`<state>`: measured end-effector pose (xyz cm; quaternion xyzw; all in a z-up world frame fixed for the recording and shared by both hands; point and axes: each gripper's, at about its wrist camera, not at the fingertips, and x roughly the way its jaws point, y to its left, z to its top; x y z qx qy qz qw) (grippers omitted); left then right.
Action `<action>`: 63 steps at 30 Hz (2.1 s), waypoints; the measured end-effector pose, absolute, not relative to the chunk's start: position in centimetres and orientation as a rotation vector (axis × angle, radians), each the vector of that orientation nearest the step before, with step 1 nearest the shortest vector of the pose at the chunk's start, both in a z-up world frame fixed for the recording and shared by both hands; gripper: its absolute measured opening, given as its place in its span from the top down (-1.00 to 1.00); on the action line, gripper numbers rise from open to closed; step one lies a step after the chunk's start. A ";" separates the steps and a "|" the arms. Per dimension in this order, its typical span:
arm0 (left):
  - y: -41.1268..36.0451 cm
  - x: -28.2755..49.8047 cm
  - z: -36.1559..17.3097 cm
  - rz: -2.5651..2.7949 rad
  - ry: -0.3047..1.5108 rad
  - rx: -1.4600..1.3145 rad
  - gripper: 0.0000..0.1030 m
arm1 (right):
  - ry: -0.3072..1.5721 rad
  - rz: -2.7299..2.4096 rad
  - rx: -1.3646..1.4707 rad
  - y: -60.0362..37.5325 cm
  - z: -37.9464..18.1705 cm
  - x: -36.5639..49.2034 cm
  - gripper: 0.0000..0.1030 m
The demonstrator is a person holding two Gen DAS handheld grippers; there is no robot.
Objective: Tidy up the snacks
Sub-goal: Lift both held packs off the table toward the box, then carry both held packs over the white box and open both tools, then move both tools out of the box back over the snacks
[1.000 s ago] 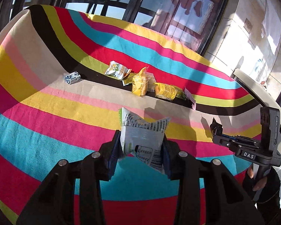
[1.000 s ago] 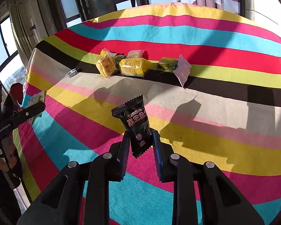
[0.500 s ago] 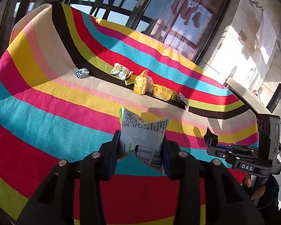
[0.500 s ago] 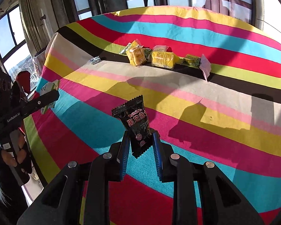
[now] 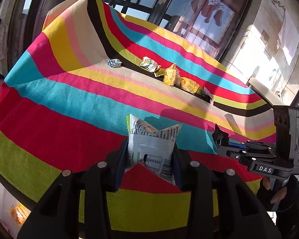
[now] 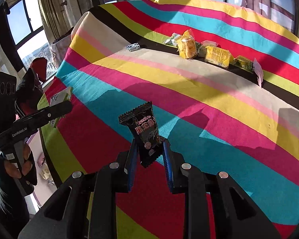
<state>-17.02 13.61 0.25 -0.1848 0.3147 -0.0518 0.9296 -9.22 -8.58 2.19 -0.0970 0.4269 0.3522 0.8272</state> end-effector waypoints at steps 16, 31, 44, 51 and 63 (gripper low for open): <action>17.2 -24.8 1.3 0.007 0.587 -0.391 0.23 | 0.848 0.984 -0.351 -0.1 3.8 -15.7 0.52; 24.4 -33.7 -1.8 0.311 0.694 -0.429 0.21 | 0.830 1.279 -0.683 10.0 0.0 -26.5 0.51; 25.5 -32.2 -0.8 0.603 0.744 -0.373 -0.95 | 0.786 1.317 -0.514 6.2 2.8 -24.9 -0.35; 18.2 -22.7 2.6 0.321 0.759 -0.211 -0.95 | 0.726 1.108 -0.370 -2.1 6.6 -18.1 -0.59; 10.1 -2.6 3.0 0.075 0.840 -0.275 -0.95 | 0.856 0.585 -0.144 -17.0 3.6 -3.1 -0.68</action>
